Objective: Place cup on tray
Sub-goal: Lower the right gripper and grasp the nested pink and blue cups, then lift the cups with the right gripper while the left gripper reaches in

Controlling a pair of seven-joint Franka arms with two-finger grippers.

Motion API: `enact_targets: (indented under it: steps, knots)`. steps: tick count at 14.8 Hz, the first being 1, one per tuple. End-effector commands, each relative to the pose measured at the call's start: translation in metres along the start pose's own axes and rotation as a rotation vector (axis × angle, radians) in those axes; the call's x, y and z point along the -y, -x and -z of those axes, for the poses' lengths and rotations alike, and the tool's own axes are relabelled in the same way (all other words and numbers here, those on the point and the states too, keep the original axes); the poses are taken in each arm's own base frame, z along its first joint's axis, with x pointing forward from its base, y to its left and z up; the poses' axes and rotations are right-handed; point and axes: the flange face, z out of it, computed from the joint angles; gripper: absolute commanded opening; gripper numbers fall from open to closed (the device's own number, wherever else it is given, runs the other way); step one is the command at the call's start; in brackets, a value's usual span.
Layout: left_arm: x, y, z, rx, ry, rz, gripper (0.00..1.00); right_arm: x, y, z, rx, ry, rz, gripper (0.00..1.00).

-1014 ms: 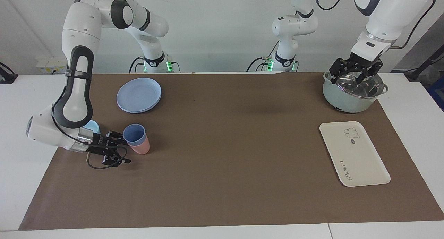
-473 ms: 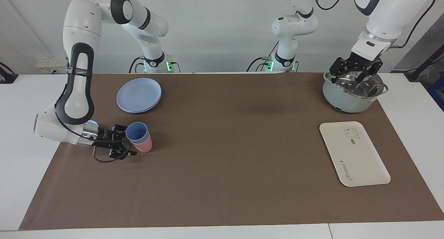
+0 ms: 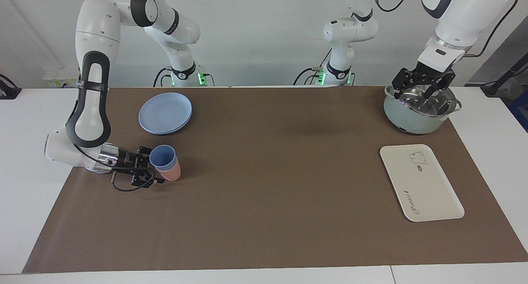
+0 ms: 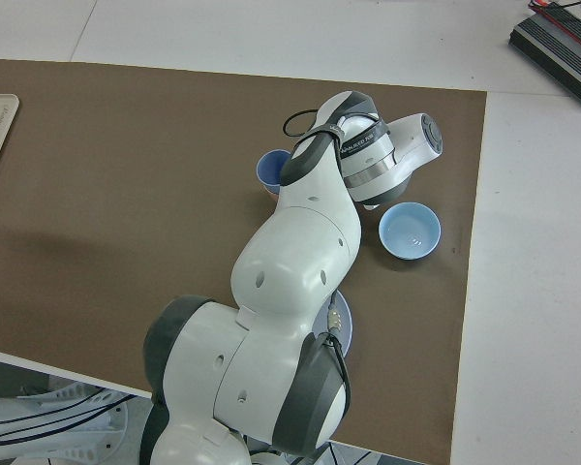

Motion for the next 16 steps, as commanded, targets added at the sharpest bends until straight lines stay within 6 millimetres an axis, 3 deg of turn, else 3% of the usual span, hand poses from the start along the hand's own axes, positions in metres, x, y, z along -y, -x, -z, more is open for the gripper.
enact_targets:
  steps: [1,3,4,5,6,8,10,13,16]
  knots:
    - [0.000,0.010,0.001,-0.006,0.002,0.014,1.00,-0.020,0.005,-0.008,0.028,-0.037,0.014,0.89]
    - [0.000,0.010,0.001,-0.006,0.002,0.014,1.00,-0.022,0.010,-0.014,0.050,-0.046,0.015,0.86]
    - [0.000,0.010,0.001,-0.006,0.002,0.014,1.00,-0.021,0.014,-0.019,0.060,-0.043,0.022,0.75]
    - [0.000,0.010,0.001,-0.005,0.002,0.014,1.00,-0.019,0.018,-0.022,0.068,-0.044,0.042,0.44]
    - [0.000,0.010,0.000,-0.002,0.002,0.014,1.00,-0.016,0.023,-0.025,0.075,-0.042,0.067,0.00]
    - [0.000,0.010,0.001,-0.006,0.002,0.014,1.00,-0.009,0.044,-0.047,0.081,-0.026,0.097,0.00]
    - [0.000,0.010,0.001,-0.005,0.002,0.014,1.00,-0.005,0.064,-0.044,0.073,-0.029,0.109,0.00]
    - [-0.002,0.009,-0.002,-0.007,0.007,0.013,1.00,0.003,0.129,-0.058,0.050,-0.008,0.080,0.00]
    - [-0.056,0.005,-0.003,-0.038,0.042,0.079,1.00,0.008,0.191,-0.074,0.013,-0.013,0.034,0.00]
